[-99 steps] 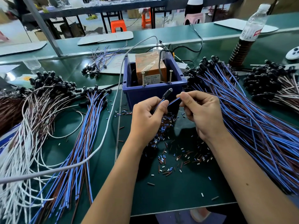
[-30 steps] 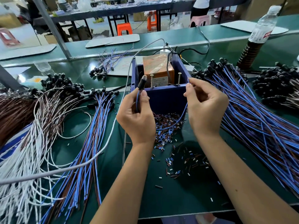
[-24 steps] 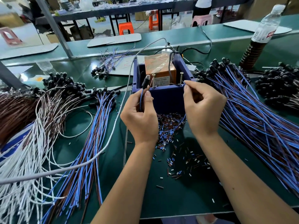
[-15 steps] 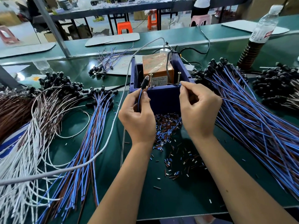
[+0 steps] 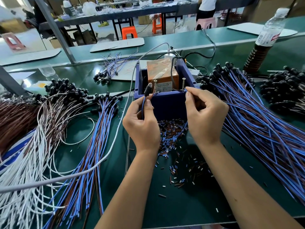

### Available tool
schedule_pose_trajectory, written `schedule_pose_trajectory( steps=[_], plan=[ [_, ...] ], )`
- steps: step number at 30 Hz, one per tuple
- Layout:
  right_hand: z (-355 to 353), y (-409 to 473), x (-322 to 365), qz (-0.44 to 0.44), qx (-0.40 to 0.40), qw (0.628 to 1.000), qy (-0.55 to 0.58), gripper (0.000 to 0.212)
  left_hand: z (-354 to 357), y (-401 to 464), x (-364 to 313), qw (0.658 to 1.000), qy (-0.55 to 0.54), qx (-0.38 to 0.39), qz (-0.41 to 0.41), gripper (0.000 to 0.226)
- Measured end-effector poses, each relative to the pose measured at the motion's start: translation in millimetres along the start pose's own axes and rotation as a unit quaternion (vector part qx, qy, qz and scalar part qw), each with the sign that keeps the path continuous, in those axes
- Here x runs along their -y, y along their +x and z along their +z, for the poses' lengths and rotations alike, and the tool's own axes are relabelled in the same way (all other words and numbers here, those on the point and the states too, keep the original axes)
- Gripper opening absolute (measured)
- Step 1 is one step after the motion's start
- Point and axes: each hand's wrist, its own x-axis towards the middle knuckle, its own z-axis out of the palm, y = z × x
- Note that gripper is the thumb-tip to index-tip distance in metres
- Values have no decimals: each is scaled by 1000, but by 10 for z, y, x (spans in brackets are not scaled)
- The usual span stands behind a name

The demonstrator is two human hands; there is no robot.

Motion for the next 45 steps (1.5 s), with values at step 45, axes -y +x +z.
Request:
schedule_pose_trajectory(
  steps=[45],
  plan=[
    [-2021,880,118,-42,79,957,-277,27,1894,-147,-1563,869,-298,233,-318,13]
  ],
)
